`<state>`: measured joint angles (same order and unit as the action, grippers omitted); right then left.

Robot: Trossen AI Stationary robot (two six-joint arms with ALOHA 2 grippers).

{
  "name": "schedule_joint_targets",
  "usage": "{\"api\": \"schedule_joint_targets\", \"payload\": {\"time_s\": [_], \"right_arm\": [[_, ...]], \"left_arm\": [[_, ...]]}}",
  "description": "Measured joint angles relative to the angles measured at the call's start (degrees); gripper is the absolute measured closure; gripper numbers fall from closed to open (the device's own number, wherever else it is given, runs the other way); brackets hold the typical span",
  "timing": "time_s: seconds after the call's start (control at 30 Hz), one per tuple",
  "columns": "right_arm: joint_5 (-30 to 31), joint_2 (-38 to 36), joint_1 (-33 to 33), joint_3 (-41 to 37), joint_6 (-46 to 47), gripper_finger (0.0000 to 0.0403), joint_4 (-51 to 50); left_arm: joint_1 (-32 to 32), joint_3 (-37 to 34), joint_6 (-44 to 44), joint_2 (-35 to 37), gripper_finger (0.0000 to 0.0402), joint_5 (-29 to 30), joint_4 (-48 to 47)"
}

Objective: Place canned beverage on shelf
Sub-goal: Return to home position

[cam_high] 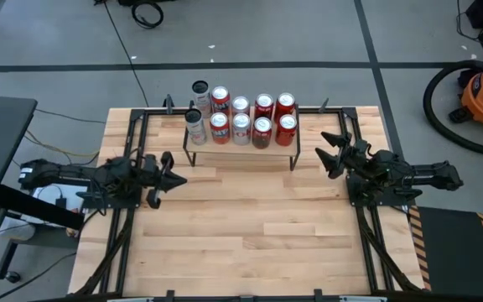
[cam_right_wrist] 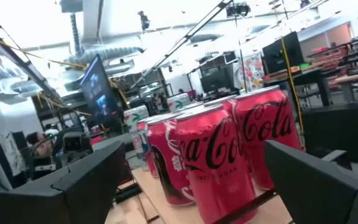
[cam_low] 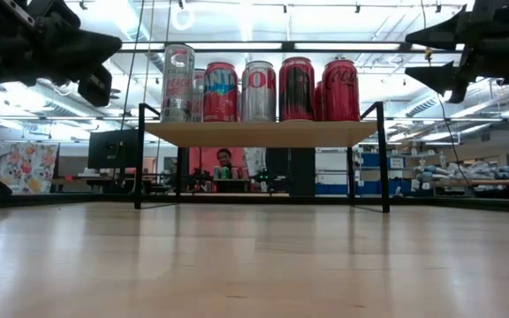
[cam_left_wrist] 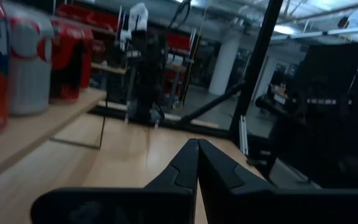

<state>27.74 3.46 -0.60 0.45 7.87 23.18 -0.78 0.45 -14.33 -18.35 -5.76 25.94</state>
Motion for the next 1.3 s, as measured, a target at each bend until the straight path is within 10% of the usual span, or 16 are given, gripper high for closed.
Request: {"api": "schedule_joint_targets", "payload": {"time_s": [1.3], "right_arm": [[-0.80,-0.02,0.00,0.07,-0.50,0.0011,-0.07]], "left_arm": [[0.03,-0.04,-1.57,0.00,0.0386,1.46,1.06]]}}
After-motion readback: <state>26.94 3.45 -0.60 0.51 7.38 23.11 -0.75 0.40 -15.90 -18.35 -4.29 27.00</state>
